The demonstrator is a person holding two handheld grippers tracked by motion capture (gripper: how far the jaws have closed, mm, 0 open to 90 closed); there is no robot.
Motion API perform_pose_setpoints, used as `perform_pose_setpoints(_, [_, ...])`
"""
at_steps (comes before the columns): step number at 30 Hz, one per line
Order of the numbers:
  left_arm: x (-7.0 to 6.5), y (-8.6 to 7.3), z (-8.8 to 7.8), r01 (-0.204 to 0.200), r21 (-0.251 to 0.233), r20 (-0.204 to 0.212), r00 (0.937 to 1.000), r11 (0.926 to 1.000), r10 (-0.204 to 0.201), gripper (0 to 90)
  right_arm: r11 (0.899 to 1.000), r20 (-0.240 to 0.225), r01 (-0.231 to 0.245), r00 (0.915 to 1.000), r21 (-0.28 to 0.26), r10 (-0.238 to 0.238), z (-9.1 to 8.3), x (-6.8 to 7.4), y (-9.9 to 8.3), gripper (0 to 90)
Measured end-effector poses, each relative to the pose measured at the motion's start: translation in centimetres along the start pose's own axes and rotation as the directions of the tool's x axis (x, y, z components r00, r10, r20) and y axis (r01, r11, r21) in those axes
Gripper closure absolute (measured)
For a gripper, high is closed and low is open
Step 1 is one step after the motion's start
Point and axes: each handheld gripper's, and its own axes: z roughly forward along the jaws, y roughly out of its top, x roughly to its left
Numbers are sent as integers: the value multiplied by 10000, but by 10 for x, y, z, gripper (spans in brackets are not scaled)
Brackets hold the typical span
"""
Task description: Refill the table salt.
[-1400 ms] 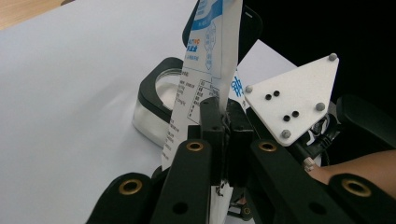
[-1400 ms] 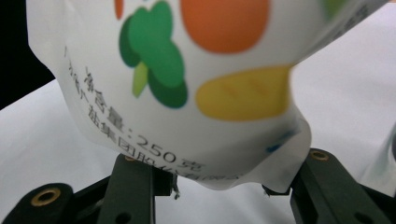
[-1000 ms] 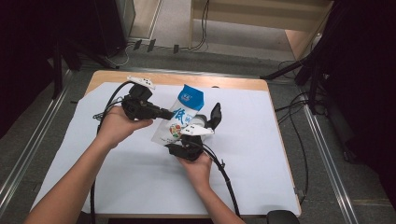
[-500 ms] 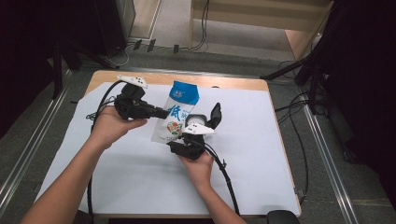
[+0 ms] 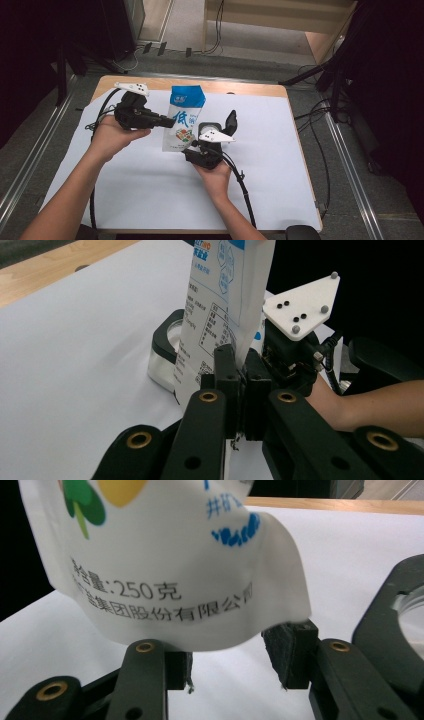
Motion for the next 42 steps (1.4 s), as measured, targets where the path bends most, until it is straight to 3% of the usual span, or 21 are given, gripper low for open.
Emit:
perform_pose_setpoints(6, [-2, -8, -4, 71, -240, 45, 10000, 9997, -70, 899, 9997, 13, 191, 9998, 173, -192, -1, 2, 2, 596])
perform_pose_setpoints(10, [-6, -14, -8, 34, -315, -187, 9998, 9995, -40, 898, 9993, 41, 236, 9997, 291, -237, -4, 1, 4, 597])
perform_pose_setpoints(17, [-6, -23, -9, 355, -770, 16, 9994, 9964, -355, 900, 9969, -109, 459, 9989, 640, -453, -2, 5, 4, 594])
perform_pose_setpoints(21, [-5, -24, -12, 474, -1067, 141, 9988, 9932, -462, 900, 9965, -246, 338, 9992, 759, -320, -1, 6, 5, 572])
perform_pose_setpoints(27, [-2, -24, -17, 544, -1240, 107, 9985, 9908, -535, 900, 9841, -378, 786, 9966, 1592, -735, -1, 8, 0, 556])
perform_pose_setpoints(31, [1, -25, -23, 662, -1441, -194, 9974, 9873, -698, 900, 9806, -518, 825, 9959, 1781, -744, -6, 11, -2, 556])
perform_pose_setpoints(37, [6, -28, -24, 673, -1296, -933, 9924, 9893, -797, 900, 9755, -790, 971, 9934, 1972, -830, -17, 9, -5, 554])
perform_pose_setpoints(42, [12, -28, -24, 854, -1401, -1026, 9897, 9865, -1002, 900, 9765, -1000, 945, 9921, 1935, -762, -27, 2, -3, 549])
